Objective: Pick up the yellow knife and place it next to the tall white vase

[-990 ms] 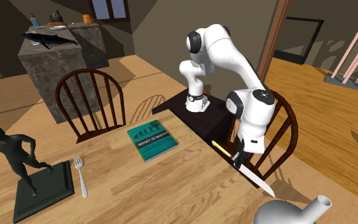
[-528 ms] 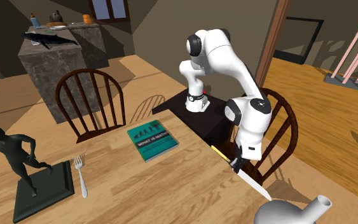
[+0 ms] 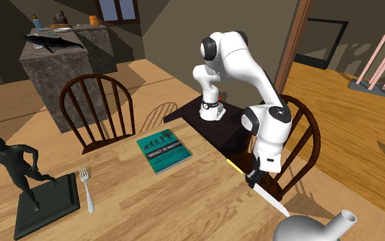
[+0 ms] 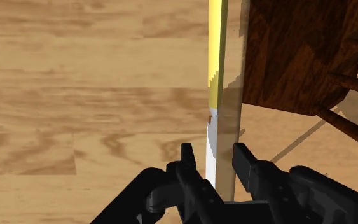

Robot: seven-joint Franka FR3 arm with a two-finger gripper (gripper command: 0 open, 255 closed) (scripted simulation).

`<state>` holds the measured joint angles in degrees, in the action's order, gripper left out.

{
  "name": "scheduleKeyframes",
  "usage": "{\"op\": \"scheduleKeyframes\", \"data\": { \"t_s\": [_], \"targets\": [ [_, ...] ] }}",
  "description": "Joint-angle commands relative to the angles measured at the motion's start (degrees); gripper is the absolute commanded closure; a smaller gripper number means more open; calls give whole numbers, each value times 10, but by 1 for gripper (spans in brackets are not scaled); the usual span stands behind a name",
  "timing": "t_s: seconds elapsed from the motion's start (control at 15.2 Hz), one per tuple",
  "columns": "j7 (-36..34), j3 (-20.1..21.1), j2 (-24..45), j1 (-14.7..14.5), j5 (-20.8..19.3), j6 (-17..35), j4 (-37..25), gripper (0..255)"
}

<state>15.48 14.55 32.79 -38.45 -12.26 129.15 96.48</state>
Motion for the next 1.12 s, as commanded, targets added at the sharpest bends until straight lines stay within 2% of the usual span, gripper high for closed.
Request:
{"op": "scheduleKeyframes", "data": {
  "t_s": [0.0, 0.26, 0.53, 1.06],
  "targets": [
    [0, 0, 0, 0, 0, 0, 0, 0],
    [0, 0, 0, 0, 0, 0, 0, 0],
    [8, 9, -40, 4, 14, -53, -14, 0],
    [8, 9, -40, 4, 14, -53, -14, 0]
  ]
}}
